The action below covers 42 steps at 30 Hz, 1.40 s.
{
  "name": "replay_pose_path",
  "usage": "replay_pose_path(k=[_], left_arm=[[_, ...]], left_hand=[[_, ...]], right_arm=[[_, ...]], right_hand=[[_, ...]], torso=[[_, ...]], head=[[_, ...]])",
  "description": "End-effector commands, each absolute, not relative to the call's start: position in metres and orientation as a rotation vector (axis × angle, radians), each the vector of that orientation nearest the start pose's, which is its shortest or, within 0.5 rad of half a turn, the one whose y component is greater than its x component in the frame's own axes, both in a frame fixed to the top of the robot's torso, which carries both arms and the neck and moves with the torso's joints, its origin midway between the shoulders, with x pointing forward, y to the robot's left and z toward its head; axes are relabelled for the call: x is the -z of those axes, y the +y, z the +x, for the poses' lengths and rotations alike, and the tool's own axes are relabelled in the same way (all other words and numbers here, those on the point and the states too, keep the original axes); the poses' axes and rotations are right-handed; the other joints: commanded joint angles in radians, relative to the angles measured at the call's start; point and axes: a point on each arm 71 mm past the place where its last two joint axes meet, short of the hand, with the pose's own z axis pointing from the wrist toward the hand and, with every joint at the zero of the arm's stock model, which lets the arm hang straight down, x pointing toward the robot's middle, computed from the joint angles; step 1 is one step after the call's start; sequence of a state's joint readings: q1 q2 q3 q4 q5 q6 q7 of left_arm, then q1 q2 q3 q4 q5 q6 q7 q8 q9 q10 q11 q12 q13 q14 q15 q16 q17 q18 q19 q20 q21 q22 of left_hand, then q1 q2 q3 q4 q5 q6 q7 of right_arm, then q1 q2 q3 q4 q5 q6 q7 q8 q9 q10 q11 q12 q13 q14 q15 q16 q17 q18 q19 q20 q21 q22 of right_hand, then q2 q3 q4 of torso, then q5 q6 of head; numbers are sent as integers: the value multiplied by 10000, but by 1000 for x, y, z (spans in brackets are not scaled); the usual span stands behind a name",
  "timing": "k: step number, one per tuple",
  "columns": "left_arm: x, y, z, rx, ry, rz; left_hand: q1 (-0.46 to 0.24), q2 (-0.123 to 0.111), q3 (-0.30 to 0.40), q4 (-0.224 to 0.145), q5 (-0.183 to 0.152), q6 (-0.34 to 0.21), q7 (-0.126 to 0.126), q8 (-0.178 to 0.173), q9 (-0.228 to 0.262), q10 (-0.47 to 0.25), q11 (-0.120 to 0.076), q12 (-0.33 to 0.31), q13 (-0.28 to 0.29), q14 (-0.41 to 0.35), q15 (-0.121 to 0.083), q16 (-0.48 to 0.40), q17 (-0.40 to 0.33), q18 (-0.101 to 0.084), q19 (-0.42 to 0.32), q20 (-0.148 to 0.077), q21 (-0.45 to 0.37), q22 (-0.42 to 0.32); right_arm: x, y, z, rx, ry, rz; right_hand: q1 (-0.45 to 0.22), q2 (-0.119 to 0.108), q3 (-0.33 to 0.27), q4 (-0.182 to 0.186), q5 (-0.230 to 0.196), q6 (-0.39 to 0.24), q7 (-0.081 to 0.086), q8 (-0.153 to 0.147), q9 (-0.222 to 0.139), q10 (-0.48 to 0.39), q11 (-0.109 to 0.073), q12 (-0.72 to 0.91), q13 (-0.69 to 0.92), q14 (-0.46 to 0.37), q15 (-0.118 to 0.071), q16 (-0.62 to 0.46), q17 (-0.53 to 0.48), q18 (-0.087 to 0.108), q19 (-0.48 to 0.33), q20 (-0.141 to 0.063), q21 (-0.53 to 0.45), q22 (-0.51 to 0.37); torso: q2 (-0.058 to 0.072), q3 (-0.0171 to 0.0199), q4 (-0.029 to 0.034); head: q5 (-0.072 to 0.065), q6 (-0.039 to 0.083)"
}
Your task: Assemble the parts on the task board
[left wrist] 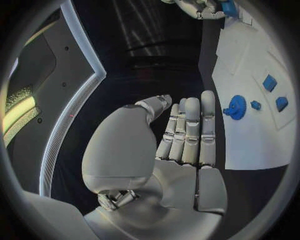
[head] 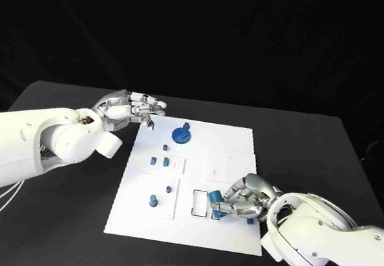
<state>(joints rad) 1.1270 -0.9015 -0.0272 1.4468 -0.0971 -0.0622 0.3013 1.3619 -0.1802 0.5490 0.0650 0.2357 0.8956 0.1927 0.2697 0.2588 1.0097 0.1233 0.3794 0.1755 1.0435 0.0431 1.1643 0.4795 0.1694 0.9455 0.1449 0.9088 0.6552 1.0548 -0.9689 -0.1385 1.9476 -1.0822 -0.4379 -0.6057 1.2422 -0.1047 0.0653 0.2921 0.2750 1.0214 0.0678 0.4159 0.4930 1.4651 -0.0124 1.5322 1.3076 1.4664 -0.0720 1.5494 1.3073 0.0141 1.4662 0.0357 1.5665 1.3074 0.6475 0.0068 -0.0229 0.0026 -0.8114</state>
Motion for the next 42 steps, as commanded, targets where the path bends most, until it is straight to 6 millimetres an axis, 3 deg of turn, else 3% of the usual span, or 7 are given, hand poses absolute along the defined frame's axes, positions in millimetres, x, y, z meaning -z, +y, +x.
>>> replay_pose_path(k=[1, 16, 27, 32, 34, 36, 42], left_arm=[[217, 245, 482, 15856, 16368, -10973], [217, 245, 481, 15863, 16381, -10982], [217, 247, 481, 15820, 16374, -11024], [217, 247, 481, 15812, 16376, -11032], [217, 247, 481, 15808, 16376, -11034], [217, 247, 481, 15805, 16376, -11036], [217, 247, 480, 15789, 16379, -11045]], left_hand=[[-38, 61, -44, 32, 55, -37, 20, 21, -15, -45, 6, 46, 10, -23, 72, -36, -8, 151, 40, 4, -50, -9], [-64, 73, -47, 54, 57, -42, 18, 22, -16, -54, 7, 54, 10, -30, 75, -40, -14, 150, 41, 8, -72, -24], [-86, 77, -52, 71, 56, -48, 21, 20, -17, -59, 9, 58, 10, -31, 77, -41, -16, 150, 43, 10, -84, -33], [-86, 77, -52, 71, 56, -48, 21, 20, -17, -59, 9, 58, 10, -31, 77, -41, -16, 150, 43, 10, -84, -33], [-86, 77, -52, 71, 56, -48, 21, 20, -17, -59, 9, 58, 10, -31, 77, -41, -16, 150, 43, 10, -84, -33], [-86, 77, -52, 71, 56, -48, 21, 20, -17, -59, 9, 58, 10, -31, 77, -41, -16, 150, 43, 10, -84, -33], [-104, 82, -55, 87, 57, -56, 23, 18, -19, -65, 10, 60, 9, -31, 79, -41, -18, 150, 45, 12, -94, -41]], right_arm=[[262, -169, 353, -6002, 22072, 5036], [271, -150, 364, -5762, 21834, 4372], [276, -145, 365, -5528, 22225, 3753], [276, -145, 365, -5495, 22064, 3681], [275, -145, 366, -5488, 21902, 3660], [275, -145, 366, -5488, 21778, 3627], [272, -146, 366, -5503, 21331, 3318]], right_hand=[[17, 169, 39, 16, 46, 147, -109, 136, 110, 850, -39, 26, 2359, 954, -70, 42, 2153, -141, 1046, -70, 43, 2634], [-379, 8, -52, 6, -46, 154, -109, 174, 153, 819, -39, -40, 2316, 951, -69, 38, 2144, -141, 1046, -74, 43, 2634], [-981, -308, -390, 31, -979, 84, -88, 260, 258, 718, -13, -228, 2197, 913, -47, -35, 1964, -141, 1046, -50, 43, 2634], [-1738, -746, -963, 64, -2199, -41, -64, 354, 374, 633, 8, -388, 2104, 896, -31, -74, 1880, -141, 1046, -35, 43, 2634], [-2074, -893, -1338, 69, -2243, -92, -61, 382, 415, 614, 9, -424, 2086, 893, -33, -80, 1869, -141, 1046, -38, 43, 2634], [-2179, -717, -2070, 73, -2212, -129, -55, 421, 459, 613, 16, -430, 2087, 896, -25, -78, 1880, -141, 1046, -31, 43, 2634], [-2440, -856, -2361, 82, -2240, -160, -60, 453, 498, 602, 10, -454, 2076, 894, -32, -82, 1872, -141, 1046, -37, 43, 2634]], torso=[[3, 11, -8], [4, -4, 0], [6, 2, 0], [2, 4, -12], [2, 5, -12], [0, 6, -12], [2, 12, -11]], head=[[14, 2], [50, 11], [90, -14], [94, 1], [93, 6], [91, 11], [87, 32]])
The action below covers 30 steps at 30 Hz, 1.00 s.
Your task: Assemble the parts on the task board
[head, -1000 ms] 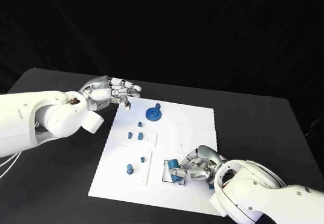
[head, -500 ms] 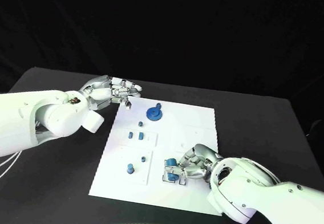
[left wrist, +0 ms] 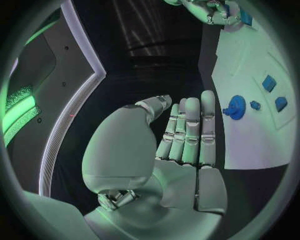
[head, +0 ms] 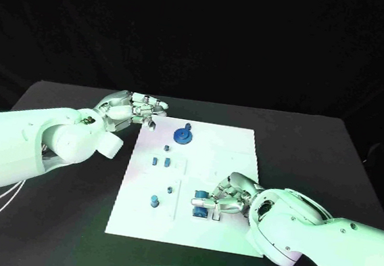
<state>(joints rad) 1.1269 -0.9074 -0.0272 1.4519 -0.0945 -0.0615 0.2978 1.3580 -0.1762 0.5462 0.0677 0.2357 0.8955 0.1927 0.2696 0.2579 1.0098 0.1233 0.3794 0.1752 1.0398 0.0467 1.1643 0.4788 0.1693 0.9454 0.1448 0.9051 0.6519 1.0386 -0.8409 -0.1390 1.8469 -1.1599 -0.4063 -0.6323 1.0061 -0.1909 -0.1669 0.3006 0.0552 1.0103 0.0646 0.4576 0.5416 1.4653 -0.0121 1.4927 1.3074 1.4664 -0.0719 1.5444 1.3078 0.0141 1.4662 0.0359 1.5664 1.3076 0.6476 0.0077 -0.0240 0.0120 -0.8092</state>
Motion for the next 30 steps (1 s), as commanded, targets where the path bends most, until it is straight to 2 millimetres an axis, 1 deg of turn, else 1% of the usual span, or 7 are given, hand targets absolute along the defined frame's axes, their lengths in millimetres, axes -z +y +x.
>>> replay_pose_path(k=[1, 4, 9, 13, 15, 17, 30], left_arm=[[217, 247, 480, 15789, 16385, -11046], [217, 248, 480, 15777, 16390, -11054], [217, 249, 480, 15757, 16383, -11062], [217, 249, 480, 15754, 16385, -11063], [217, 249, 480, 15753, 16383, -11063], [217, 249, 480, 15747, 16381, -11066], [217, 250, 480, 15724, 16377, -11076]], left_hand=[[-67, 47, -26, 63, 59, -58, 23, 17, -11, -68, 10, 62, 12, 5, 43, -41, -11, 151, 47, 13, -61, -11], [-62, 56, -20, 63, 62, -58, 22, 18, -11, -69, 8, 63, 12, 5, 43, -41, -12, 151, 48, 13, -64, -14], [-62, 56, -20, 63, 62, -58, 22, 18, -11, -69, 8, 63, 12, 5, 43, -41, -12, 151, 48, 13, -64, -14], [-62, 56, -20, 63, 62, -58, 22, 18, -11, -69, 8, 63, 12, 5, 43, -41, -12, 151, 48, 13, -64, -14], [-62, 56, -20, 63, 62, -58, 22, 18, -11, -69, 8, 63, 12, 5, 43, -41, -12, 151, 48, 13, -64, -14], [-62, 56, -20, 63, 62, -58, 22, 18, -11, -69, 8, 63, 12, 5, 43, -41, -12, 151, 48, 13, -64, -14], [-70, 77, -12, 77, 65, -59, 21, 21, -11, -76, 9, 70, 13, 3, 42, -42, -16, 151, 52, 15, -80, -26]], right_arm=[[271, -147, 366, -5538, 21276, 3259], [269, -148, 363, -5720, 21150, 3112], [266, -150, 357, -6106, 21143, 2978], [263, -150, 352, -6362, 21312, 2748], [263, -150, 349, -6410, 21424, 2638], [264, -150, 347, -6407, 21555, 2561], [271, -152, 347, -6107, 21843, 2703]], right_hand=[[-60, 73, -8, -8, -41, -53, -30, 45, 22, 607, 5, -48, 2086, 896, -35, -29, 1878, -141, 1046, -41, 44, 2632], [736, 646, 461, -46, 277, -66, -28, 84, 56, 624, 8, -28, 2107, 898, -28, -28, 1885, -141, 1046, -30, 44, 2632], [1387, 974, 677, -80, 564, -63, -43, 112, 72, 659, -3, 24, 2148, 909, -37, -12, 1930, -141, 1046, -34, 44, 2632], [1838, 904, 747, -92, 597, -50, -52, 119, 72, 676, -12, 50, 2169, 915, -44, 0, 1961, -141, 1046, -41, 44, 2632], [2199, 691, 1183, -75, 197, -21, -57, 113, 57, 681, -18, 54, 2176, 917, -51, 4, 1971, -141, 1046, -47, 44, 2632], [2462, 584, 1450, -89, 218, -11, -57, 90, 32, 688, -19, 62, 2185, 918, -51, 5, 1978, -141, 1046, -49, 44, 2632], [2702, 657, 1696, -93, 491, 23, -56, 59, -6, 677, -18, 38, 2175, 919, -49, 7, 1986, -141, 1046, -48, 44, 2632]], torso=[[4, 3, 3], [7, 7, 5], [1, 3, -9], [1, 6, -10], [-1, 4, -6], [3, -1, -4], [0, -6, 18]], head=[[-8, 24], [2, 40], [21, 42], [36, 27], [37, 21], [43, 7], [60, -44]])
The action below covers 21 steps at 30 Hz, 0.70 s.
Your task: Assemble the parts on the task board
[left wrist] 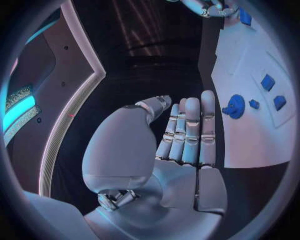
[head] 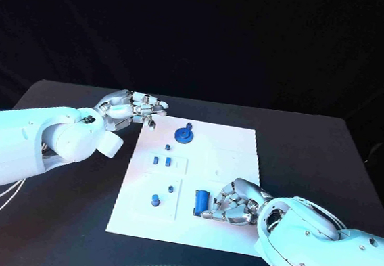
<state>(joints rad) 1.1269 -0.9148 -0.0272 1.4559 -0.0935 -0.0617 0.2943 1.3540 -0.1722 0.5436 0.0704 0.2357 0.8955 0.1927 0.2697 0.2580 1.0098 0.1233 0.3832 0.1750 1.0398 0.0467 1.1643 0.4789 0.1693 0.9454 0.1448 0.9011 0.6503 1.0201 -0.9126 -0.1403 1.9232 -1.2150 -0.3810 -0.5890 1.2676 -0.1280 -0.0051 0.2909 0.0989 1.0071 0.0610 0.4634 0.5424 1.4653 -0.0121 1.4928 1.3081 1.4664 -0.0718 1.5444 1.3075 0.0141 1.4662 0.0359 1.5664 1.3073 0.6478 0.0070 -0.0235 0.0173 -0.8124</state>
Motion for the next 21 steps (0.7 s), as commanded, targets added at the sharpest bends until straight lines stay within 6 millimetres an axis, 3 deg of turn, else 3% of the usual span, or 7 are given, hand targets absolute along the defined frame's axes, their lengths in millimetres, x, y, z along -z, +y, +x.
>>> replay_pose_path(k=[1, 4, 10, 21], left_arm=[[217, 250, 480, 15721, 16376, -11077], [217, 251, 480, 15713, 16375, -11082], [217, 251, 479, 15711, 16406, -11108], [217, 253, 480, 15673, 16438, -11148]], left_hand=[[-30, 37, 15, 51, 65, -59, 21, 21, -12, -76, 9, 33, 14, 3, 42, -42, -17, 151, 52, 15, -40, -9], [-44, 54, 17, 67, 66, -57, 21, 23, -12, -78, 10, 37, 14, 3, 44, -41, -19, 151, 56, 16, -49, -16], [-53, 60, 18, 76, 65, -57, 21, 25, -12, -79, 10, 40, 15, 3, 45, -41, -20, 151, 58, 17, -54, -20], [-70, 61, 13, 90, 64, -59, 22, 25, -12, -84, 11, 42, 14, 3, 47, -41, -21, 151, 61, 19, -63, -27]], right_arm=[[271, -152, 347, -6054, 21835, 2737], [273, -153, 349, -5871, 21767, 2877], [274, -155, 353, -5703, 21595, 3091], [272, -162, 350, -5910, 21552, 3307]], right_hand=[[98, 42, 93, 4, 71, 59, -21, 0, -17, 683, -19, 46, 2173, 919, -50, 8, 1991, -141, 1046, -49, 44, 2635], [35, 269, 208, 18, 151, 82, -22, -19, -42, 683, -23, 40, 2171, 919, -53, 7, 1989, -141, 1046, -52, 44, 2635], [-176, 479, 262, 23, 318, 147, -46, -8, -56, 697, -40, 61, 2186, 919, -67, 6, 1988, -141, 1046, -61, 44, 2635], [-223, 345, 210, 0, 393, 125, -45, -22, -67, 694, -42, 53, 2184, 917, -71, 1, 1978, -141, 1046, -65, 44, 2635]], torso=[[-2, 1, 13], [-1, 2, 1], [1, 2, 6], [0, 8, -8]], head=[[8, -12], [13, -8], [19, -9], [27, 11]])
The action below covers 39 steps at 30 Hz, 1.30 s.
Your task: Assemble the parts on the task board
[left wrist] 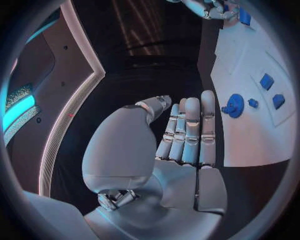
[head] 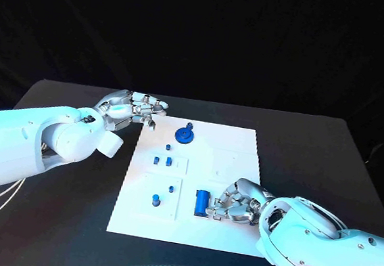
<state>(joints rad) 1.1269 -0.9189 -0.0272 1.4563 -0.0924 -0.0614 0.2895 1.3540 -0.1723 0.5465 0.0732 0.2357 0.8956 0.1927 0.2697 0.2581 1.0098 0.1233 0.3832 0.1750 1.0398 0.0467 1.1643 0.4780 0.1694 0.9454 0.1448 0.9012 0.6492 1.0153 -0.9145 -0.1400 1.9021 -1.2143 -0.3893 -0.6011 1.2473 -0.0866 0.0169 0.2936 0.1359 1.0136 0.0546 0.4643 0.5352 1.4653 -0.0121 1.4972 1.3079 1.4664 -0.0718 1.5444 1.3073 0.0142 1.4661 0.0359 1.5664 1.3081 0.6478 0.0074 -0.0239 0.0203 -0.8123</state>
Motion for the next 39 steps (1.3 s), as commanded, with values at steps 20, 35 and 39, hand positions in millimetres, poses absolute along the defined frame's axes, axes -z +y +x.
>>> replay_pose_path(k=[20, 35, 39], left_arm=[[218, 251, 481, 15701, 16429, -11135], [218, 250, 480, 15769, 16420, -11107], [218, 251, 480, 15751, 16424, -11116]], left_hand=[[-70, 61, -16, 62, 64, -59, 23, 25, -12, -84, 11, 43, 15, 3, 47, -41, -11, 151, 61, 19, -63, -16], [-84, 57, -21, 72, 63, -61, 17, 29, -12, -89, 8, 51, 15, 2, 47, -40, -14, 151, 67, 21, -81, -29], [-84, 57, -21, 72, 63, -61, 17, 29, -12, -89, 8, 51, 15, 2, 47, -40, -14, 151, 67, 21, -81, -29]], right_arm=[[242, -249, 360, -4226, 19823, 3374], [267, -256, 346, -3399, 20458, 2506], [273, -250, 344, -3472, 20586, 2378]], right_hand=[[174, -559, -53, -15, -138, -248, 176, -273, -108, 479, 93, -382, 1968, 898, 37, -37, 1903, -142, 1047, 16, 44, 2627], [361, -564, 13, -19, -183, -214, 185, -295, -129, 453, 108, -430, 1943, 898, 58, -36, 1913, -142, 1047, 42, 44, 2627], [379, -548, 27, -19, -188, -181, 177, -283, -128, 460, 102, -419, 1949, 900, 57, -32, 1923, -142, 1047, 43, 44, 2627]], torso=[[4, 3, -14], [4, 1, 6], [2, 1, 6]], head=[[-365, 44], [-366, -6], [-342, 10]])
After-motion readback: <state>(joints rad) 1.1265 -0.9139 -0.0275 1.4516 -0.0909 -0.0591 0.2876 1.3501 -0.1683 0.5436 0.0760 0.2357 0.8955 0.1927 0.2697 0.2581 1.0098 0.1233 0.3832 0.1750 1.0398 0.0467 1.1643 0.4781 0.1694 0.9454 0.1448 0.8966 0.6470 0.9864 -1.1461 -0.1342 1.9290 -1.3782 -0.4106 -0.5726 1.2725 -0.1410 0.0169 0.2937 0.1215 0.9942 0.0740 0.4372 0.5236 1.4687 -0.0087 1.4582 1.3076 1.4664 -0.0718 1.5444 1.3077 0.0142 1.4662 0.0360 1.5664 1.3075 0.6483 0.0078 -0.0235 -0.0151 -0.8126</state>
